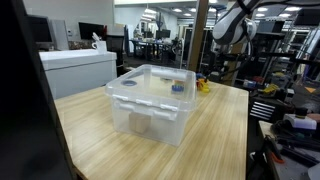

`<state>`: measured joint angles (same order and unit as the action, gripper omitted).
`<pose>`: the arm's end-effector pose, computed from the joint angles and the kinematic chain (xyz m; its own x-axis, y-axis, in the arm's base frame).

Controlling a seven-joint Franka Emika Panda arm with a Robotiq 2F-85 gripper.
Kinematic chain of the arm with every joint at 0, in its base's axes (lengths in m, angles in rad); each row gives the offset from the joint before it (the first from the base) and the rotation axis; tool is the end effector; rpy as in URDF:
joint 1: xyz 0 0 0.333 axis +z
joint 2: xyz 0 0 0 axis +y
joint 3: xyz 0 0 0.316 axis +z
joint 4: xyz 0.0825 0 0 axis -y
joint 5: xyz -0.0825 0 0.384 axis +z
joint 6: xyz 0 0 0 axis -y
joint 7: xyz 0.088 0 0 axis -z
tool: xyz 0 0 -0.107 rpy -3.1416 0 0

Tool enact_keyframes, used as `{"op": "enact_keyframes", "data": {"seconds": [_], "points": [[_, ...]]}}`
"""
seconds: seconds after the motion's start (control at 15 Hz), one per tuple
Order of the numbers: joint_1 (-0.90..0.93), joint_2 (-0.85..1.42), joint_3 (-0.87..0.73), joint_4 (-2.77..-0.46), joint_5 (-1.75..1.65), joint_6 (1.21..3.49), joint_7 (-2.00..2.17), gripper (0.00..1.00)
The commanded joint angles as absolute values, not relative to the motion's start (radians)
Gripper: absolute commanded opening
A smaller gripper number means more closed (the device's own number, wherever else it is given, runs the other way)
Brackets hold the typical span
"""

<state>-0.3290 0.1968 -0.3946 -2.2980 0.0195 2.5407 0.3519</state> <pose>0.3994 -0.3540 0.2753 0.4693 -0.8794 0.0796 -0.8830 -0.4678 0.0381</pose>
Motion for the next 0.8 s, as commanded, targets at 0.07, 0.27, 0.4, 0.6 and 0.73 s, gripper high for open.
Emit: {"op": "enact_keyframes", "data": {"seconds": [0.07,0.27,0.4,0.6,0.73], "points": [[-0.337,0.295,-0.403,-2.252,0.031,2.587,0.347,1.00],[-0.310,0.332,-0.363,-2.201,0.055,2.606,0.342,1.00],[-0.310,0.350,-0.365,-2.188,0.049,2.612,0.341,1.00],[-0.320,0.375,-0.367,-2.170,0.055,2.623,0.327,0.73],[-0.318,0.375,-0.366,-2.169,0.053,2.628,0.328,0.59]]}}
